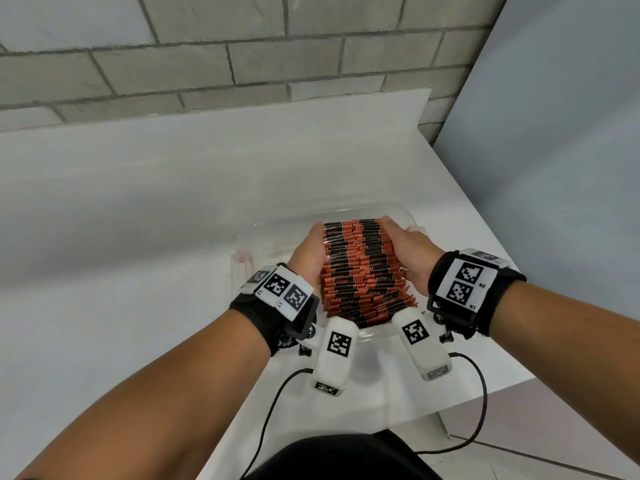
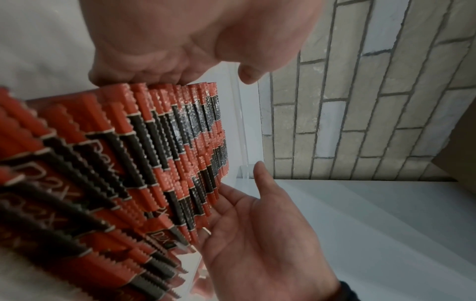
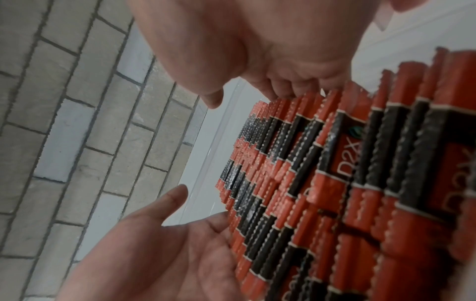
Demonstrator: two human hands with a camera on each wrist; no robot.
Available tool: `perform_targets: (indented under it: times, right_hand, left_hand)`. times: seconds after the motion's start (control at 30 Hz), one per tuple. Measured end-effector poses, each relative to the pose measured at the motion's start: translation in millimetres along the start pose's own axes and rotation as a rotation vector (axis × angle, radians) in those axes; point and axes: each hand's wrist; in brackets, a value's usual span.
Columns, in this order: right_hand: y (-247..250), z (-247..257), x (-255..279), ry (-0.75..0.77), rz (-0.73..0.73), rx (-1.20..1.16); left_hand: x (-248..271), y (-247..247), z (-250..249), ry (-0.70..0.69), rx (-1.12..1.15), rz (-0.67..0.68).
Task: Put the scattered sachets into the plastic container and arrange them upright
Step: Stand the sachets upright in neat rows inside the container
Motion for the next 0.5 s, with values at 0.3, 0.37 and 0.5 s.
perform_targets:
  times: [0.3,0.37,0.5]
  right_hand:
    - [-5,14,11,0.013,-0.013,0.058]
    - [-4,17,11,0.011,-0.020,0.066]
    - [-7,21,14,-0.005,-0.010,0.069]
  left_hand:
    - [-17,4,-9,-0.051,-0.058,-0.118]
    - [-17,6,-9,-0.083,-0.055,-0.134]
    - [-14,2,-11,-0.091,-0.045,-0.097]
Point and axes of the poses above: each hand's wrist, its own x-axis away from the middle knuckle, its own y-axis out of the back of the hand, z = x × y, and after that the axes turned 12 degrees about -y, right-handed
